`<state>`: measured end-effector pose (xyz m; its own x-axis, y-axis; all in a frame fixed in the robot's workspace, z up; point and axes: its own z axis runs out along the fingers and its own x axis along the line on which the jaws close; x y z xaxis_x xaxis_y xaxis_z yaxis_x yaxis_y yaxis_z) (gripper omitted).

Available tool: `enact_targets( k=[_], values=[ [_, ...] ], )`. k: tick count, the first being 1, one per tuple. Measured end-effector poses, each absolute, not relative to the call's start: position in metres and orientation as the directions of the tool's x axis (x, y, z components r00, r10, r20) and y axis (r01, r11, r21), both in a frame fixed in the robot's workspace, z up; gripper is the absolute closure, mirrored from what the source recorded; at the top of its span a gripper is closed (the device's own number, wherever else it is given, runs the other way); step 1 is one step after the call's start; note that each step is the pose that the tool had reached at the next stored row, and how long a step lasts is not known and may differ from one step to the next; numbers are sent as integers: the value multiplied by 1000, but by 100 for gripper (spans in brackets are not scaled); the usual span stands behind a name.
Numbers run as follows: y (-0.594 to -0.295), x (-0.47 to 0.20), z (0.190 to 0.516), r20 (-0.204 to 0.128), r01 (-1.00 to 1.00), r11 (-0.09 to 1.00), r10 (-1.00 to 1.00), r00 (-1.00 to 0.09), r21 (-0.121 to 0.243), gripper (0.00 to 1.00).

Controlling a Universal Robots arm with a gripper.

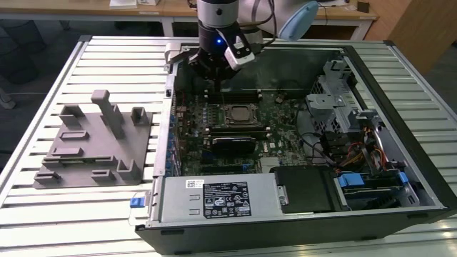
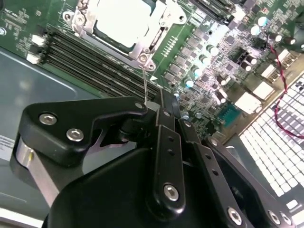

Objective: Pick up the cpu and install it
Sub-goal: 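Install the first cpu locking lever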

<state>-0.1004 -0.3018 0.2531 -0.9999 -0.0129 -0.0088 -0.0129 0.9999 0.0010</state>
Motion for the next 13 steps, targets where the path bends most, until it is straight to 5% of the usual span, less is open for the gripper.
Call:
enact_targets(
  k=[13],
  values=[
    [-302,-83,252,-9,-13,1000,-12,-1000,1,89]
  ],
)
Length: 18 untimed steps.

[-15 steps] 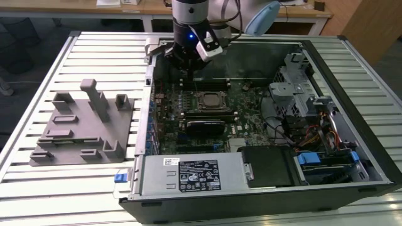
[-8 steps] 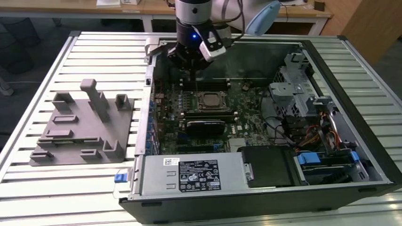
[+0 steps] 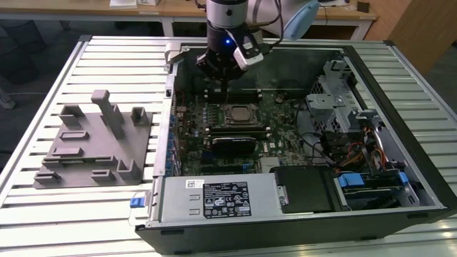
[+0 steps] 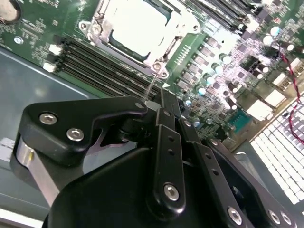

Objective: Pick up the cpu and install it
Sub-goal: 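Install the first cpu locking lever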

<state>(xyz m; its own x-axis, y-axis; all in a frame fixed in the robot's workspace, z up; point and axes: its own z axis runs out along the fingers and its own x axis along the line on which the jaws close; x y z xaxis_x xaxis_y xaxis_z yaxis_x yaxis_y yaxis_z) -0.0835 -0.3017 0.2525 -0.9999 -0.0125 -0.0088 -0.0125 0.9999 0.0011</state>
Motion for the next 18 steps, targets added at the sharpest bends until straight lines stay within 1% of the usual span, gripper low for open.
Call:
enact_targets(
  k=[7,8,12,18],
  values=[
    [-302,-73,252,-9,-13,1000,-13,-1000,2,89],
    [-302,-72,252,-9,-13,1000,-13,-1000,7,89],
    [-303,-71,251,-10,-13,998,-12,-1000,58,89],
    [-304,-68,248,-10,-13,998,-12,-1000,63,89]
  ],
)
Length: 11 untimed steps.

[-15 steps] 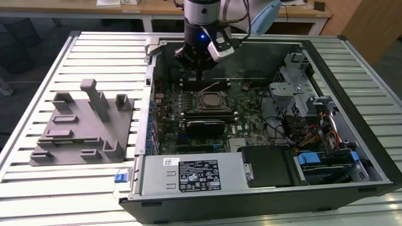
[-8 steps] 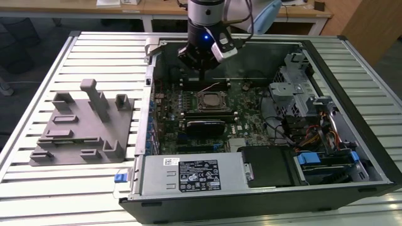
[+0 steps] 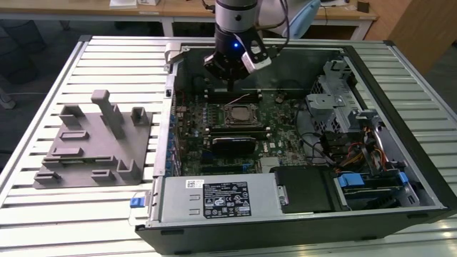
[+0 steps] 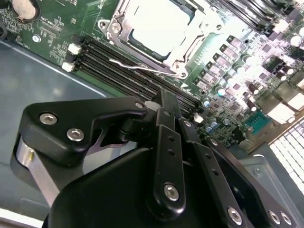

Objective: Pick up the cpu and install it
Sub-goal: 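Install the first cpu locking lever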

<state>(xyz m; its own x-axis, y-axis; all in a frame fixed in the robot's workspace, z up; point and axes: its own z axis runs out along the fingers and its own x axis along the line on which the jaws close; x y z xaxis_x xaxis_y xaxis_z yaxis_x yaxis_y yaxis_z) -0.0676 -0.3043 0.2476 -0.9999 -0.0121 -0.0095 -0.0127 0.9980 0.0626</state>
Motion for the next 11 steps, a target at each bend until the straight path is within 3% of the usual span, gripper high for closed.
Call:
enact_targets(
  k=[11],
  values=[
    [-304,-60,237,-10,-13,998,-12,-1000,63,89]
  ],
)
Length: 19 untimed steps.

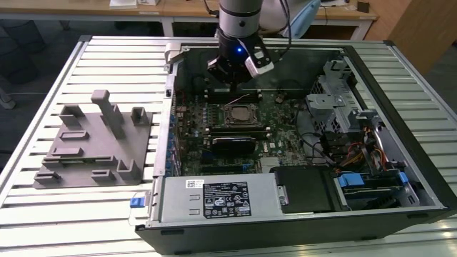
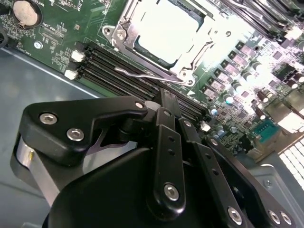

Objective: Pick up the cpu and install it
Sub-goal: 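Install the first cpu locking lever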

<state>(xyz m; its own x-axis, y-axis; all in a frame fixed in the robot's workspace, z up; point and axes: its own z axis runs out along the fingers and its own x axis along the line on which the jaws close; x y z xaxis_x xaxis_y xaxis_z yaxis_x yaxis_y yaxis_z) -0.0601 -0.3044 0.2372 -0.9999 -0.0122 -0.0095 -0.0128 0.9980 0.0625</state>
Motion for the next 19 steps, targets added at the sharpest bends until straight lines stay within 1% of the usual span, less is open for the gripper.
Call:
enact_targets(
  k=[19],
  values=[
    [-306,-58,235,-10,-13,998,-12,-1000,63,89]
  ],
)
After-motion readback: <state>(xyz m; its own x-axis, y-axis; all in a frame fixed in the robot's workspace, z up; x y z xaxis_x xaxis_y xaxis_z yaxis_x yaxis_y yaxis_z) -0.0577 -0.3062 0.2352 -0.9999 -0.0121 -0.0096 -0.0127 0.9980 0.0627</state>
